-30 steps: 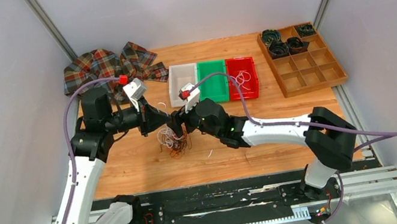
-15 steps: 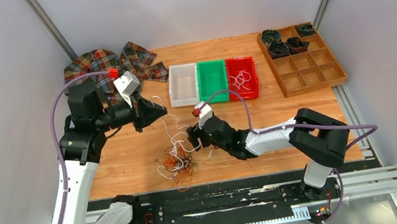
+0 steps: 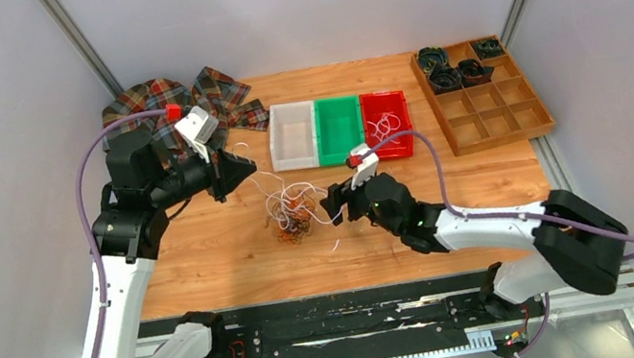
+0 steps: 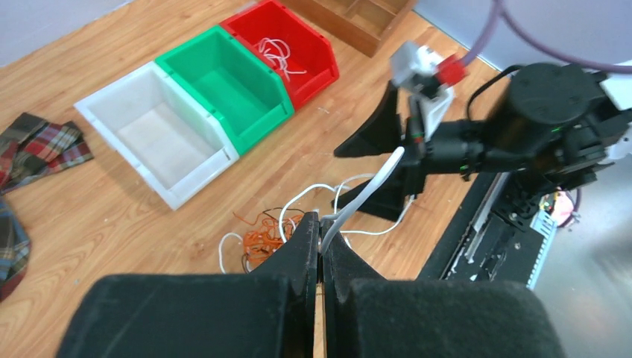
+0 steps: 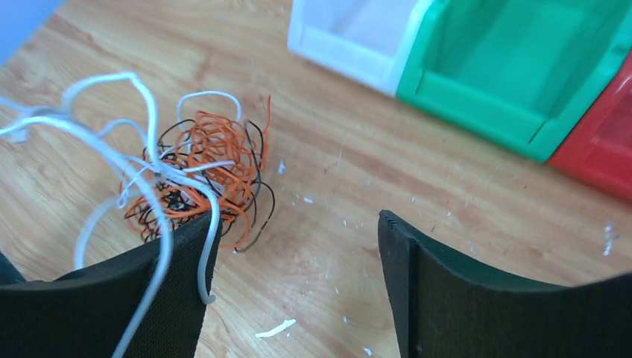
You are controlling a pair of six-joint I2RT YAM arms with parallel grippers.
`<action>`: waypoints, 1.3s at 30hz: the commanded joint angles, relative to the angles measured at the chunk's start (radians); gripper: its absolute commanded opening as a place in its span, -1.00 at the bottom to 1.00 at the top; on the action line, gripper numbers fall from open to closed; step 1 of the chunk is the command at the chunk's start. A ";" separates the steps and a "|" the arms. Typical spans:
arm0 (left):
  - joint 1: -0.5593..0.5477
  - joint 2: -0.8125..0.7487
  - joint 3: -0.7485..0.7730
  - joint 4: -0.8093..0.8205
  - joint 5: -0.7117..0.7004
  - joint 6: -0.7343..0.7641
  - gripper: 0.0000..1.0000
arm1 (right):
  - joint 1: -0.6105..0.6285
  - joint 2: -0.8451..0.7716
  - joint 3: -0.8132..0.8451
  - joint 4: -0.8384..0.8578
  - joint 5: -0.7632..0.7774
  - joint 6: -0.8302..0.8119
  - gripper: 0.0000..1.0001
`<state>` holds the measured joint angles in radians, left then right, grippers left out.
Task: Untangle the cables
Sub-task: Untie the cable.
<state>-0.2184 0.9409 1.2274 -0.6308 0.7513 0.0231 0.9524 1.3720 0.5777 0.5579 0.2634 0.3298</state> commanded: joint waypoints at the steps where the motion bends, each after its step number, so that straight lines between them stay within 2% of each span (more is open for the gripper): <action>1: -0.003 0.001 0.013 0.030 -0.084 0.004 -0.99 | -0.023 -0.097 -0.013 -0.025 -0.043 -0.039 0.54; 5: -0.003 0.002 -0.012 0.043 -0.062 0.004 -0.99 | -0.033 -0.160 0.019 -0.049 -0.114 -0.041 0.60; 12: -0.002 0.007 -0.034 0.054 -0.058 0.016 -0.99 | -0.033 -0.175 0.129 -0.069 -0.243 -0.017 0.61; 17: -0.003 0.012 -0.039 0.057 -0.042 0.015 -0.99 | -0.033 -0.141 0.238 -0.071 -0.311 -0.017 0.61; 20: -0.003 0.010 -0.039 0.057 -0.035 0.014 -0.99 | -0.028 -0.104 0.306 -0.059 -0.405 -0.002 0.59; 23: -0.003 0.007 -0.039 0.057 -0.033 0.011 -0.99 | 0.007 -0.074 0.321 -0.017 -0.461 -0.029 0.59; 29: -0.003 0.013 -0.032 0.058 -0.025 -0.006 -0.99 | 0.064 0.060 0.338 0.143 -0.438 -0.011 0.42; 34: -0.004 0.012 -0.024 0.061 -0.022 -0.016 -0.99 | 0.097 0.195 0.433 0.179 -0.407 -0.011 0.34; 39: -0.003 0.006 -0.022 0.059 -0.013 -0.023 -0.99 | 0.092 0.282 0.443 0.162 -0.203 -0.047 0.12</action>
<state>-0.2184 0.9539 1.1946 -0.6052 0.7139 0.0143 1.0382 1.6123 0.9997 0.6662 -0.0937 0.3141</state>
